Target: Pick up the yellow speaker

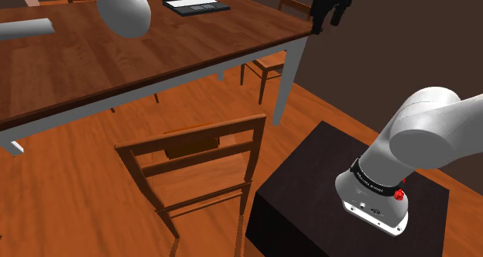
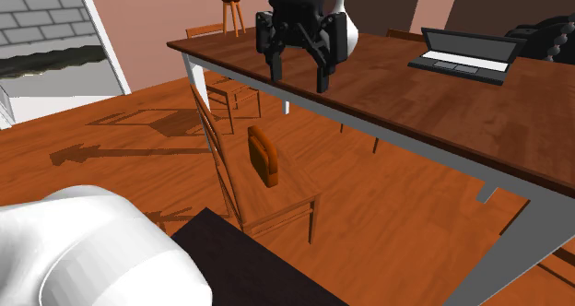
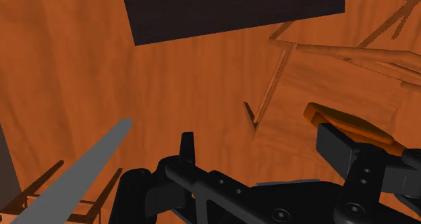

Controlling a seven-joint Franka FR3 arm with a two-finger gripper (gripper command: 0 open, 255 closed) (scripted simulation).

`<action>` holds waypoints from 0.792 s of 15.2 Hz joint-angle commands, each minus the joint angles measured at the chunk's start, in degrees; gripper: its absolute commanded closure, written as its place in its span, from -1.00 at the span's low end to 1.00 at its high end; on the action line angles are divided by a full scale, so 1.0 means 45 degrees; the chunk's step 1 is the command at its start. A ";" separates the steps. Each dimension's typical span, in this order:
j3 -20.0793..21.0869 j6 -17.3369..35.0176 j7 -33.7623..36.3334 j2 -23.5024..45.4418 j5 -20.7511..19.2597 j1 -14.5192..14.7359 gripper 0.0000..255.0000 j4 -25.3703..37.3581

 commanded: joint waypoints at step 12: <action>-0.0254 0.4881 -0.2479 0.3045 0.0250 0.1441 -1.00 -0.1329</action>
